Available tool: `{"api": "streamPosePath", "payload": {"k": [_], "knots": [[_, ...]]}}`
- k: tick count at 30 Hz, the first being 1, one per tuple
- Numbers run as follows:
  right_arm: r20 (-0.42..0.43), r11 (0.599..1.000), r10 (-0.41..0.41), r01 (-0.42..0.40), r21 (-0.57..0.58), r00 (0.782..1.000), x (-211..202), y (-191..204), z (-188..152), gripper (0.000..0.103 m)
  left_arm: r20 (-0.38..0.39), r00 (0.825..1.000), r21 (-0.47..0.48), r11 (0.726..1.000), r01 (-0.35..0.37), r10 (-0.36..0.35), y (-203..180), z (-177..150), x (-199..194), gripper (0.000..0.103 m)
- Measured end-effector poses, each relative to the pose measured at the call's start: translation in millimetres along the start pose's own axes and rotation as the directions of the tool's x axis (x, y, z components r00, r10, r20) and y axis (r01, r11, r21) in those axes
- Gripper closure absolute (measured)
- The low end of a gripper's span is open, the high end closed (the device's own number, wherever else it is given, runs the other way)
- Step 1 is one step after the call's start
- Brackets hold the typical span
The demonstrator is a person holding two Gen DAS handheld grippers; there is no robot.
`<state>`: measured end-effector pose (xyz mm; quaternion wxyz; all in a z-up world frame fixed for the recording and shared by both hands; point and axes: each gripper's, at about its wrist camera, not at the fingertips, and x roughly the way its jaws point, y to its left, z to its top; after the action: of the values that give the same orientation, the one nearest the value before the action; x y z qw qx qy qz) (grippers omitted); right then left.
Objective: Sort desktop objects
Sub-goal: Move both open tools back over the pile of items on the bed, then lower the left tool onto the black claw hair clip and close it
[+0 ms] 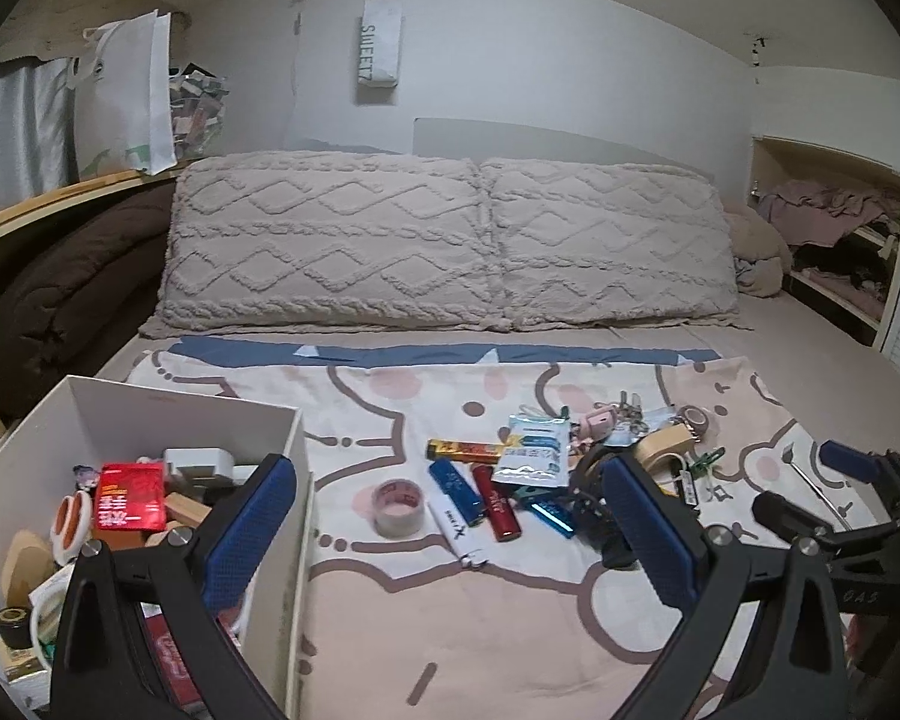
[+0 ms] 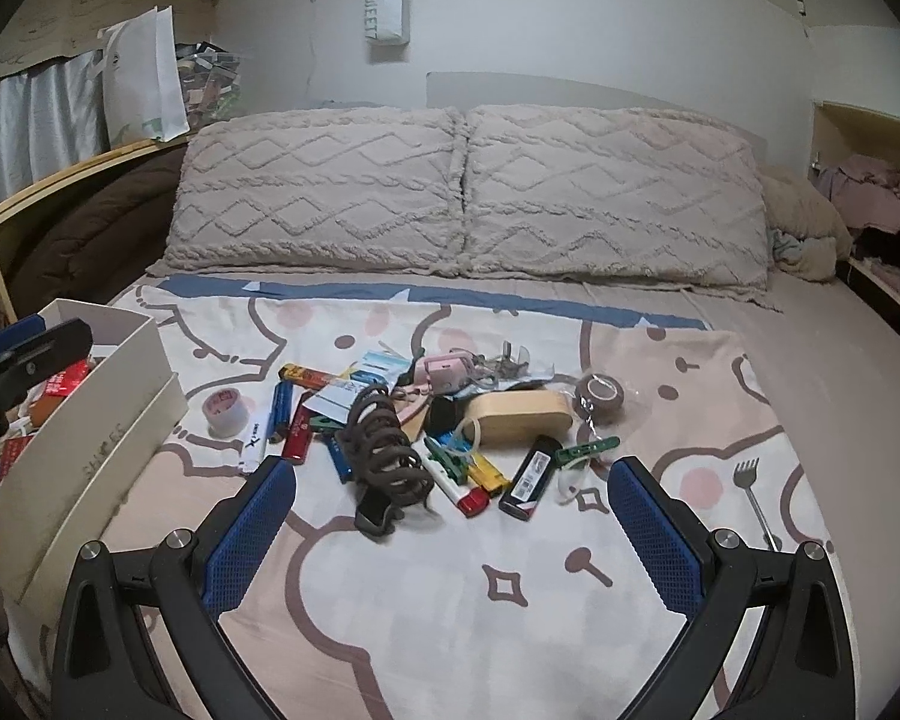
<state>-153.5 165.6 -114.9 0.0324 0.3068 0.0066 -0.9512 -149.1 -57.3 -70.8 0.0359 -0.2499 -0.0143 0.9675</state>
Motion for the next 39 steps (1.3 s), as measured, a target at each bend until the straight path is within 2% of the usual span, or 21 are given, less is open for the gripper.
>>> {"api": "streamPosePath", "payload": {"k": [10,18,28,31,34,39], "knots": [[-0.026,1.0,-0.007,0.008,0.026,1.0,15,-18,-14,0.0,-0.025,0.999,0.063,0.997,0.049,-0.047,-34,-12,22,0.0],[-0.068,0.998,0.002,0.003,0.067,0.998,28,-40,-29,0.0,-0.079,0.993,0.129,0.987,0.093,-0.083,-61,-30,49,0.0],[-0.139,0.997,-0.029,0.039,0.07,0.99,53,-56,-45,0.0,-0.143,0.982,0.202,0.967,0.154,-0.127,-93,-56,74,0.0],[-0.177,0.996,-0.041,0.054,0.068,0.983,64,-60,-48,0.0,-0.174,0.973,0.217,0.958,0.185,-0.149,-101,-64,83,0.0],[-0.183,0.996,-0.031,0.045,0.072,0.983,71,-65,-51,0.0,-0.197,0.968,0.231,0.952,0.202,-0.158,-108,-72,90,0.0],[-0.174,0.996,-0.065,0.075,0.051,0.983,85,-71,-47,0.0,-0.226,0.961,0.25,0.944,0.217,-0.161,-115,-84,100,0.0]]}}
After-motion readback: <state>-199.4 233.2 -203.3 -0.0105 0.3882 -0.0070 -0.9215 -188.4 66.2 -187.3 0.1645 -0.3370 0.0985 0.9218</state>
